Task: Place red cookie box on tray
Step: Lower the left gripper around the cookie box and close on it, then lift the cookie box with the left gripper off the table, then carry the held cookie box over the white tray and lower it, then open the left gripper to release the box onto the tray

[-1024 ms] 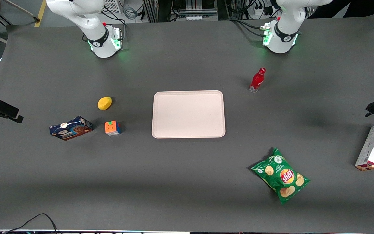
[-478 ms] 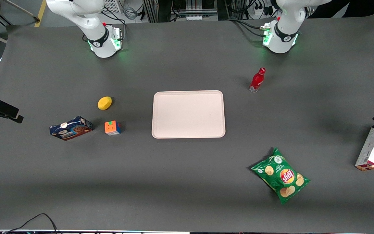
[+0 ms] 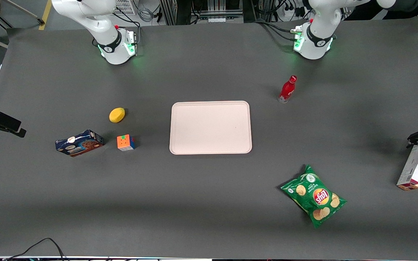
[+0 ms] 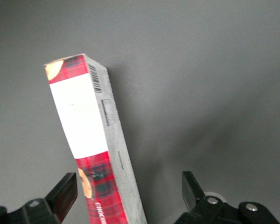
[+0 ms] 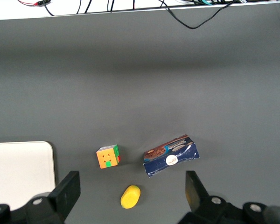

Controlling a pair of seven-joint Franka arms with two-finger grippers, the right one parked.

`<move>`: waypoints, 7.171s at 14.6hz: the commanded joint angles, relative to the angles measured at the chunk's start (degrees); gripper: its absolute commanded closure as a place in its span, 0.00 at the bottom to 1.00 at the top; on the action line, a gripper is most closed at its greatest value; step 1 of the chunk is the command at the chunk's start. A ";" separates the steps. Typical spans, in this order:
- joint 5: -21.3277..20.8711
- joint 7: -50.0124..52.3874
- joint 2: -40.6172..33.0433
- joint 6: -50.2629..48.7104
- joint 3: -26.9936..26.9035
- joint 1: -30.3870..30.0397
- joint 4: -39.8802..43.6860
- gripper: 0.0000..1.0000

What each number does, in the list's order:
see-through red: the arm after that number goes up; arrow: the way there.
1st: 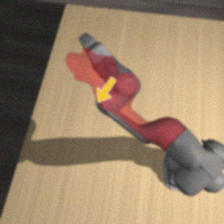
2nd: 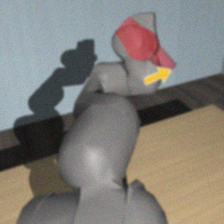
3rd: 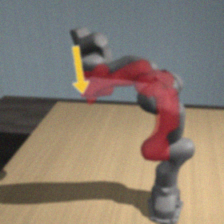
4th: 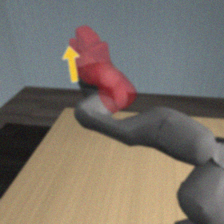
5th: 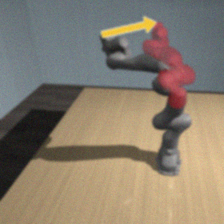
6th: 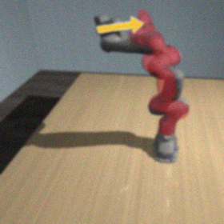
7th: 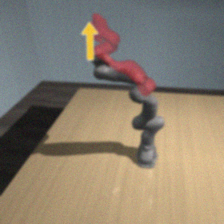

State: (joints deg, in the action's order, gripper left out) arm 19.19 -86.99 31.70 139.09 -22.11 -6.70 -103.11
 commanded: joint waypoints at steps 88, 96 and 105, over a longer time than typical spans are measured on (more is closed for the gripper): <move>-55.65 160.82 -0.59 -10.77 72.03 9.87 -9.92 0.92; -61.90 160.82 4.25 -10.25 69.83 9.52 -8.95 0.92; -61.99 161.08 5.31 -8.31 68.69 9.52 -8.86 0.08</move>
State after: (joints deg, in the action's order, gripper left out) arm -41.55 72.46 36.59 130.56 46.65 2.37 -113.01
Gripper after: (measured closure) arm 0.692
